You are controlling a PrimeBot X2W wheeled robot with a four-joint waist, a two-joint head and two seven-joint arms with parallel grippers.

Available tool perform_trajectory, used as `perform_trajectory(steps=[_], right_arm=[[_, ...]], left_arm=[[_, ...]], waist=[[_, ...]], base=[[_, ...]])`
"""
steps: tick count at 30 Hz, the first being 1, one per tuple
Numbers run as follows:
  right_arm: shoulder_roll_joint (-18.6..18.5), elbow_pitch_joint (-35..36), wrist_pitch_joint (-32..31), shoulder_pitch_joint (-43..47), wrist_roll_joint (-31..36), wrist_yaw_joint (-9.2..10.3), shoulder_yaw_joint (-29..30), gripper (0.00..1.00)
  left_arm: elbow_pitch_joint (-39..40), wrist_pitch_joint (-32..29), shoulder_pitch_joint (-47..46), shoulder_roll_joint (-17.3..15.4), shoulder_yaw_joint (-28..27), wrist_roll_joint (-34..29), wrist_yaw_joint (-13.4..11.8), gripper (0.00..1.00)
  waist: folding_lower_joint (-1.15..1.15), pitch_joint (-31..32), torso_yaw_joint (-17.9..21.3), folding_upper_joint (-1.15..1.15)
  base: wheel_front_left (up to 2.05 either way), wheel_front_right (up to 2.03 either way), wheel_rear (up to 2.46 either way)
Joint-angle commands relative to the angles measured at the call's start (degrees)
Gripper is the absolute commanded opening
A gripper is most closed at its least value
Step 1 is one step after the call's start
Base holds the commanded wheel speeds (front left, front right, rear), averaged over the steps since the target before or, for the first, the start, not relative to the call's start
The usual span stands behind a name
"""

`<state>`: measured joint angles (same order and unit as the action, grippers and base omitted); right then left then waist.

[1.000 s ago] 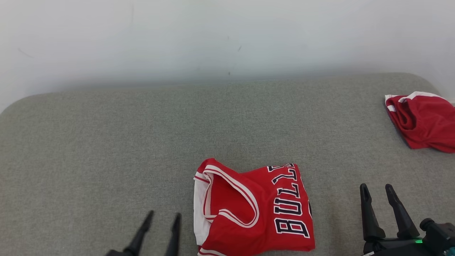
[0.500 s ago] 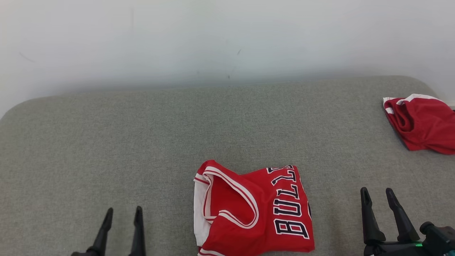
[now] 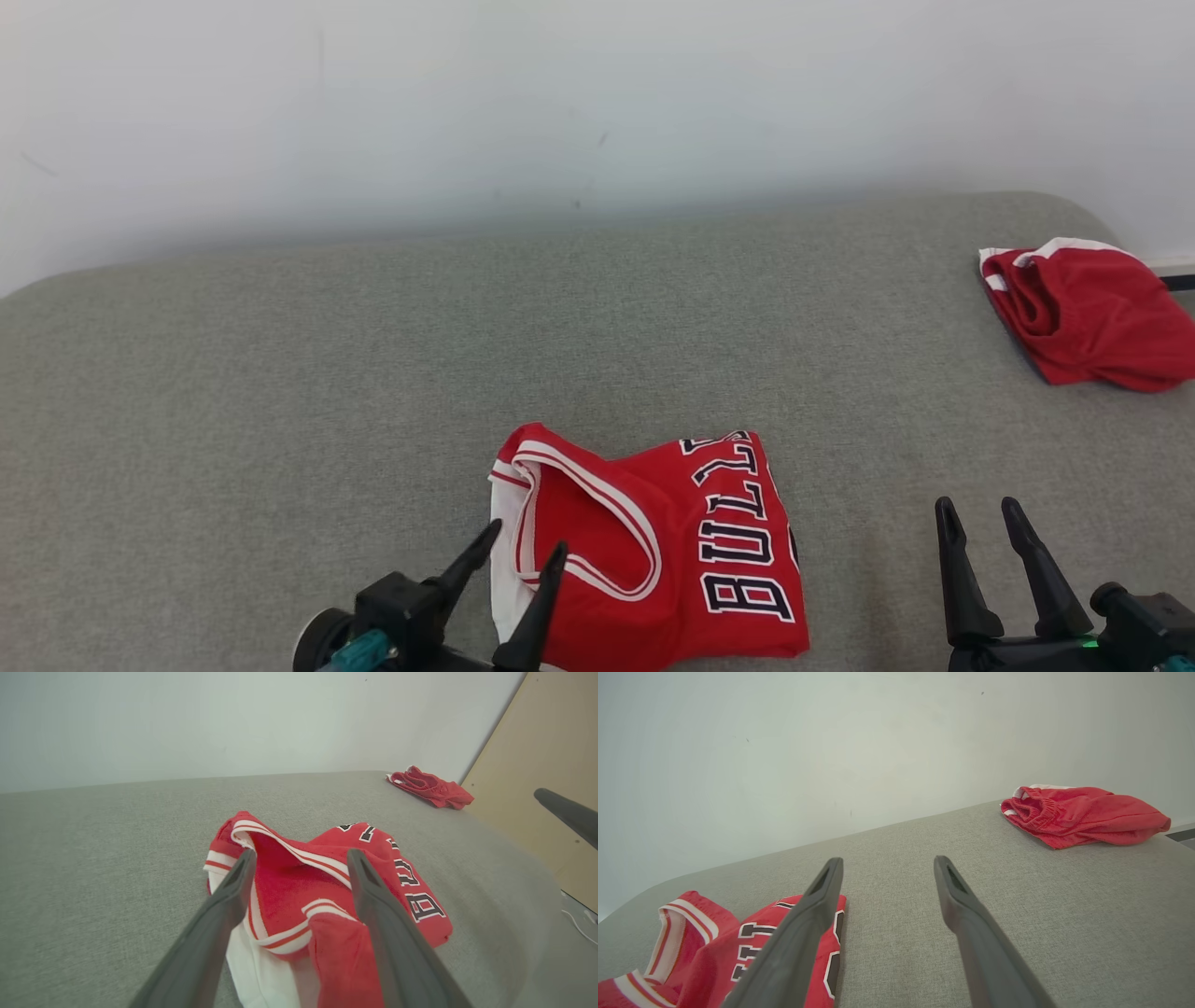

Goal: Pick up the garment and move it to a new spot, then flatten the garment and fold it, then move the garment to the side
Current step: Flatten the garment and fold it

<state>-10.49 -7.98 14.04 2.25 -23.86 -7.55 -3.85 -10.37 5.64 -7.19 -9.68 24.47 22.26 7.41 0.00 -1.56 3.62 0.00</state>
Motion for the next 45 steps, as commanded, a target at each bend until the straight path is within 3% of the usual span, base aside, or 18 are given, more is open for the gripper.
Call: perform_trajectory(steps=[1,9,15,16,17,18,19,23,30,40,41,42,43,45], right_arm=[[-0.25,0.04,-0.19,-0.48,-0.1,0.17,0.13,1.0],[-0.29,-0.39,0.03,-0.87,-0.25,0.17,0.27,1.0],[-0.15,-0.64,0.22,-1.08,-0.4,0.17,0.37,1.0],[-0.15,-0.64,0.17,-1.12,-0.42,0.17,0.41,1.0],[-0.19,-0.66,0.24,-1.12,-0.46,0.17,0.46,1.0],[-0.18,-0.64,0.32,-1.13,-0.43,0.17,0.59,1.0],[-0.16,-0.6,0.4,-1.12,-0.39,0.17,0.64,1.0],[-0.2,-0.57,0.57,-0.85,-0.25,0.17,0.94,1.0],[-0.09,-0.71,0.69,-0.12,-0.06,0.17,1.33,1.0],[-0.2,-1.08,0.78,-0.17,0.19,0.17,1.76,1.0],[-0.16,-1.07,0.73,-0.11,0.23,0.17,1.85,1.0],[-0.11,-1.08,0.71,-0.04,0.25,0.17,1.89,1.0],[-0.1,-1.07,0.71,0.01,0.26,0.17,1.79,1.0],[-0.14,-1.1,0.71,0.03,0.28,0.17,1.75,1.0]], left_arm=[[-0.27,-1.48,-1.52,-1.1,1.56,1.75,0.04,1.0],[-1.06,-10.41,-5.16,-5.27,8.69,8.16,0.02,1.0],[-2.09,-14.7,-5.99,-6.55,10.31,10.87,0.03,0.98],[-2.15,-14.89,-5.9,-6.49,10.27,11.23,0.03,0.49],[-2.27,-15.14,-5.75,-6.39,10.36,11.5,0.03,0.35],[-2.29,-15.15,-5.73,-6.39,10.49,11.42,0.03,0.08],[-2.27,-15.14,-5.77,-6.4,10.6,11.45,0.03,0.0],[-1.55,-13.17,-5.76,-6.27,10.06,11.02,-0.62,0.0],[1.78,-7.32,-1.65,-5.36,7.78,11.49,-3.93,0.0],[2.79,0.24,8.02,-1.17,7.52,14.11,-7.26,0.0],[2.44,0.27,8.48,-1.11,7.75,14.13,-7.35,0.04],[2.31,0.78,8.6,-1.17,7.88,13.64,-7.47,0.46],[2.18,1.15,8.7,-1.07,7.81,13.37,-7.8,1.0],[1.98,1.41,8.87,-0.98,7.92,13.23,-7.71,1.0]], waist=[[0.0,-0.33,0.67,0.0],[0.0,-1.25,2.31,0.0],[0.0,-1.89,3.13,0.0],[0.0,-1.95,3.19,0.0],[0.0,-2.0,3.21,0.0],[0.0,-2.02,3.22,0.0],[0.0,-2.02,3.21,0.0],[0.0,-1.9,2.77,0.0],[0.0,-1.68,1.18,0.0],[0.0,-1.74,-1.18,0.0],[0.0,-1.71,-1.38,0.0],[0.0,-1.7,-1.51,0.0],[0.0,-1.72,-1.64,0.0],[0.0,-1.75,-1.76,0.0]], base=[[0.0,0.0,0.0],[0.0,0.0,0.0],[0.0,0.0,0.0],[0.0,0.0,0.0],[0.0,0.0,0.0],[0.0,0.0,0.0],[0.0,0.0,0.0],[0.0,0.0,0.0],[0.0,0.0,0.0],[0.0,0.0,0.0],[0.0,0.0,0.0],[0.0,0.0,0.0],[0.0,0.0,0.0],[0.0,0.0,0.0]])
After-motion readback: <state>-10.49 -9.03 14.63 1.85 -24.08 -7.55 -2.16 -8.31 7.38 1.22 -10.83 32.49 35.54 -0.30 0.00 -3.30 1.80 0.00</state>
